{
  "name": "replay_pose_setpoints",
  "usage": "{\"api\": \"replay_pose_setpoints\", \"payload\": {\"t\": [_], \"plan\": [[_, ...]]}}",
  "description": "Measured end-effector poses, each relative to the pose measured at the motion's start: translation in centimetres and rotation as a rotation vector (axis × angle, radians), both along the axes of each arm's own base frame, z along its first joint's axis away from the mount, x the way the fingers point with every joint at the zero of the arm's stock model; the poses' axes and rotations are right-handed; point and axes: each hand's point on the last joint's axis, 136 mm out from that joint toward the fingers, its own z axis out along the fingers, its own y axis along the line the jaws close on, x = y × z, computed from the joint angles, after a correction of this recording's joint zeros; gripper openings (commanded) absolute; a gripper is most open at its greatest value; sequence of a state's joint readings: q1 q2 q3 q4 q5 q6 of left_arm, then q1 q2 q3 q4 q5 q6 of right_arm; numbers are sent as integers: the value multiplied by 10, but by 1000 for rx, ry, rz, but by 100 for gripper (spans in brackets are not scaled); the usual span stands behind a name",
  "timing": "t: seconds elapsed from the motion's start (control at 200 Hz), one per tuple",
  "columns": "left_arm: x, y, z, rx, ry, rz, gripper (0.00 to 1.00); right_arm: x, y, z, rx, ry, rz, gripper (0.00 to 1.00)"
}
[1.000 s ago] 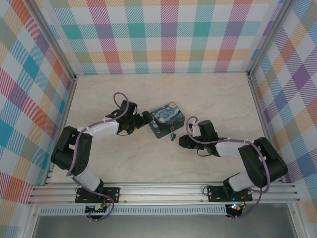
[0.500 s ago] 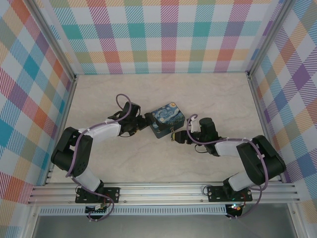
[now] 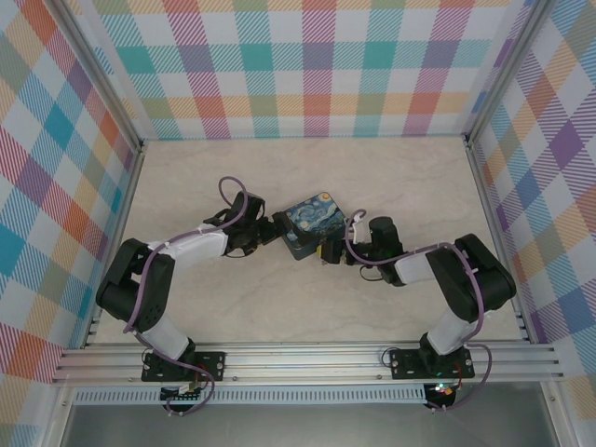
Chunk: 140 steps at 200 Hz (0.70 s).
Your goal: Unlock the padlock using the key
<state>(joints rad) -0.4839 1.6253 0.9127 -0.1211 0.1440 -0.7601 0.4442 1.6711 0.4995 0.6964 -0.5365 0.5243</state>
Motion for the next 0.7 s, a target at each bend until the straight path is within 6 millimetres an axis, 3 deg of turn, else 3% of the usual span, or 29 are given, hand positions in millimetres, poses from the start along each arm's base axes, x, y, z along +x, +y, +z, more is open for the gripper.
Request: {"api": "replay_pose_setpoints", "payload": {"t": [0.23,0.37,0.7], "plan": [[0,0,0,0,0,0,100,9,7,-4,13,19,9,80],[0,0,0,0,0,0,100,10,11,0,32,19,27,70],[0,0,0,0,0,0,100,7,19,2,86,56,60,59]]}}
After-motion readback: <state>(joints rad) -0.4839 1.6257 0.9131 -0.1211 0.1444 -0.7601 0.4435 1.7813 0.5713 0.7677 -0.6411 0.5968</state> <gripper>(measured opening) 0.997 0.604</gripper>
